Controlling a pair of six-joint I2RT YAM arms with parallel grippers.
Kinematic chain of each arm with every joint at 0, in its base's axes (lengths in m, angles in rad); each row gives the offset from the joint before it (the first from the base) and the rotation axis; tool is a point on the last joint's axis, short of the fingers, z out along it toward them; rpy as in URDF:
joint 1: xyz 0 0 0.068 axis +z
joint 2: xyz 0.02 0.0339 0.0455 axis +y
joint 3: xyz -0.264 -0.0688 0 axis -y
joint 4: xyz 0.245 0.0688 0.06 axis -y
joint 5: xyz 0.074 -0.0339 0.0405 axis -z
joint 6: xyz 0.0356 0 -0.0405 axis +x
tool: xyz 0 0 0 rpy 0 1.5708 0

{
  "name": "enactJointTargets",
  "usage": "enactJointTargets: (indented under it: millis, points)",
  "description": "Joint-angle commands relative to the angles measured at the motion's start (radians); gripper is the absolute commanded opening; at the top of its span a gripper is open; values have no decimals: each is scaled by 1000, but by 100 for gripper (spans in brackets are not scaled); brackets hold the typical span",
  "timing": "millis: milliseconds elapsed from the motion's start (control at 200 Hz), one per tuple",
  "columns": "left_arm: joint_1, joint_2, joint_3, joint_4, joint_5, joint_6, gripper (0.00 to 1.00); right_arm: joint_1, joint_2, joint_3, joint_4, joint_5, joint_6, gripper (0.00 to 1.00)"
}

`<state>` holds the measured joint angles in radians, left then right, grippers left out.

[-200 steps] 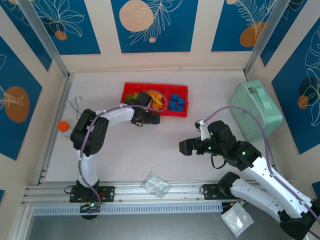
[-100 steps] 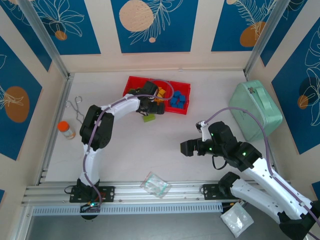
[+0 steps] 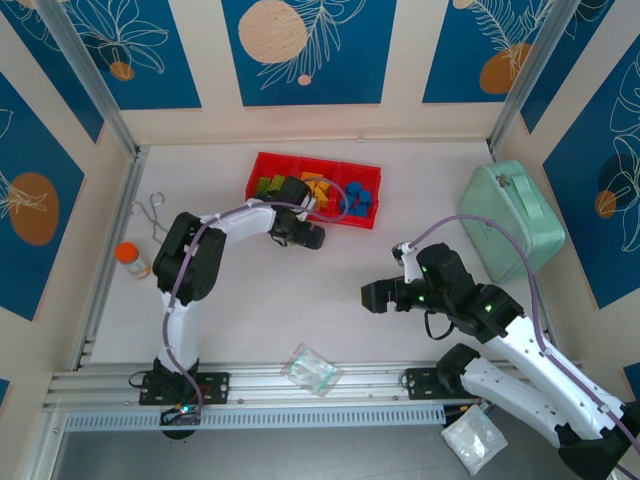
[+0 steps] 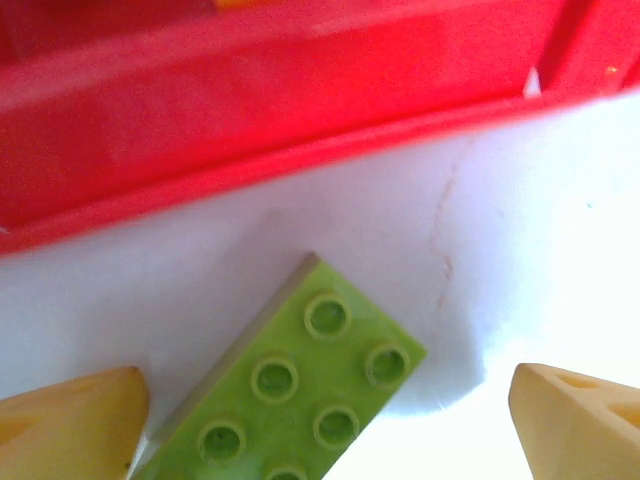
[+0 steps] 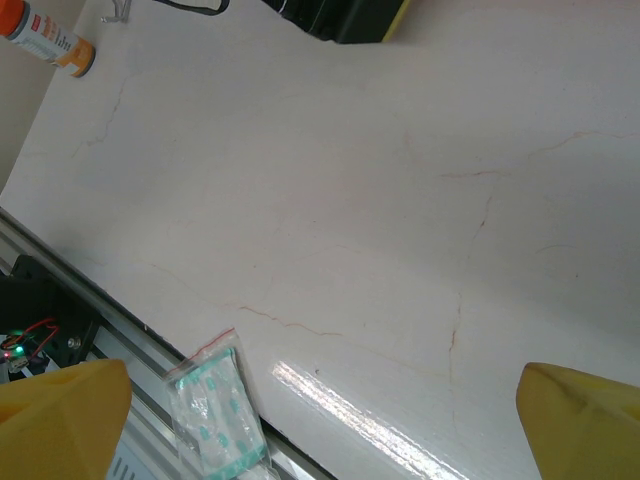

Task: Sort the legos into containers by color
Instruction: Pick up the lego from the center of the table.

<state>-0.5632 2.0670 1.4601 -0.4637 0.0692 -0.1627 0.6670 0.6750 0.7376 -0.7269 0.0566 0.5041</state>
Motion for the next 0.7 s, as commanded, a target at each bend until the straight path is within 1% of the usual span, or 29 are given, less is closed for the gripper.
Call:
enactJointTargets:
  millis: [0, 170, 305, 355, 610, 640, 695]
  points:
    - [4, -47, -43, -4, 100, 92, 83, -4, -7, -13, -19, 14, -12, 99]
    - [-3, -86, -126, 40, 140, 98, 71, -4, -8, -12, -24, 26, -8, 99]
    - [-19, -96, -160, 49, 94, 92, 67, -4, 1, -15, -20, 28, -7, 99]
    - [-23, -97, -165, 52, 79, 89, 64, -4, 6, -14, -18, 28, -7, 99]
    - [-27, -89, -138, 72, 9, 71, 52, -4, 15, -11, -24, 41, -6, 99]
    - [-26, -87, -132, 73, 0, 69, 50, -5, 14, -10, -23, 42, -6, 99]
    - [-28, -87, -127, 76, -12, 62, 43, -7, 11, -10, -26, 45, -5, 99]
